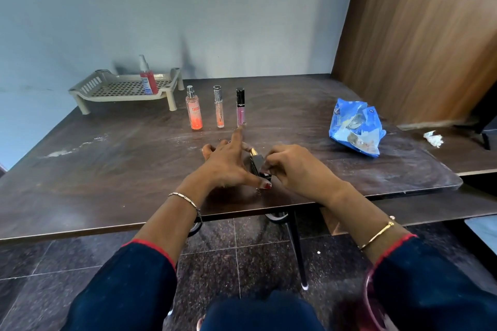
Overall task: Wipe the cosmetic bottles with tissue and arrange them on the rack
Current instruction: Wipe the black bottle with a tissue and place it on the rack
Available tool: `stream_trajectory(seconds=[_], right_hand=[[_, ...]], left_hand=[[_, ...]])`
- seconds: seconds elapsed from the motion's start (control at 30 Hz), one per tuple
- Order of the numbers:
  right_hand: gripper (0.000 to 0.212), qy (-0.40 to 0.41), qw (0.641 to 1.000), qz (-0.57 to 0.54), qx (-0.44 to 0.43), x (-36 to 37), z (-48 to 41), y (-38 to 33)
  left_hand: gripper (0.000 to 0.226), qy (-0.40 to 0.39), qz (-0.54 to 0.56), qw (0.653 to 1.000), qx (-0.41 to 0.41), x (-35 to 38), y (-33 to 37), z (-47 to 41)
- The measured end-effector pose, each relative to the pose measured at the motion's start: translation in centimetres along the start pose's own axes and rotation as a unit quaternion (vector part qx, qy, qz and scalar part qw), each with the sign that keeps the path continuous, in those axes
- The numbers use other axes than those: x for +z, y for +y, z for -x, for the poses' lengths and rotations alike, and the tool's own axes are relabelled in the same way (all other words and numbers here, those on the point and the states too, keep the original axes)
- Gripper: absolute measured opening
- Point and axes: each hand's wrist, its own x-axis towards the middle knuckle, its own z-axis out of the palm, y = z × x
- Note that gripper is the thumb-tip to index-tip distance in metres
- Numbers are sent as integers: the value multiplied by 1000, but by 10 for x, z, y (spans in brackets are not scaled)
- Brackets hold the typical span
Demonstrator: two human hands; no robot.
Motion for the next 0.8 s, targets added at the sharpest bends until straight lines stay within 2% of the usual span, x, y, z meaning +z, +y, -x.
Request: stream_trajectory(seconds=[0.1,0.17,0.2,0.3,0.4,0.5,0.57,0.7,0.8], right_hand=[[18,-22,999,-32,20,-7,1,7],[9,25,986,-132,102,-9,-1,10],[1,64,963,-210,154,-10,-2,11],[10,147,879,-375,254,-11,0,12],[14,152,857,-405,280,-5,1,13],[27,179,858,-378,298,0,1,15],[28,189,862,-369,292,0,-3,15],[15,157,925,-277,208,2,-13,10],[17,115,961,-197,157,5,-22,1]], left_hand=[[126,4,-31,999,7,0,4,0],[126,-3,-62,998,15,2,6,-2],[127,-9,-69,997,17,2,8,-3],[126,-18,-58,998,23,4,10,-4],[119,-21,-7,999,27,8,7,0],[115,-10,5,999,32,8,2,5],[113,-3,11,1000,26,6,-2,7],[115,-11,-3,1000,6,-2,-10,13],[117,-22,0,1000,-1,-8,-14,18]])
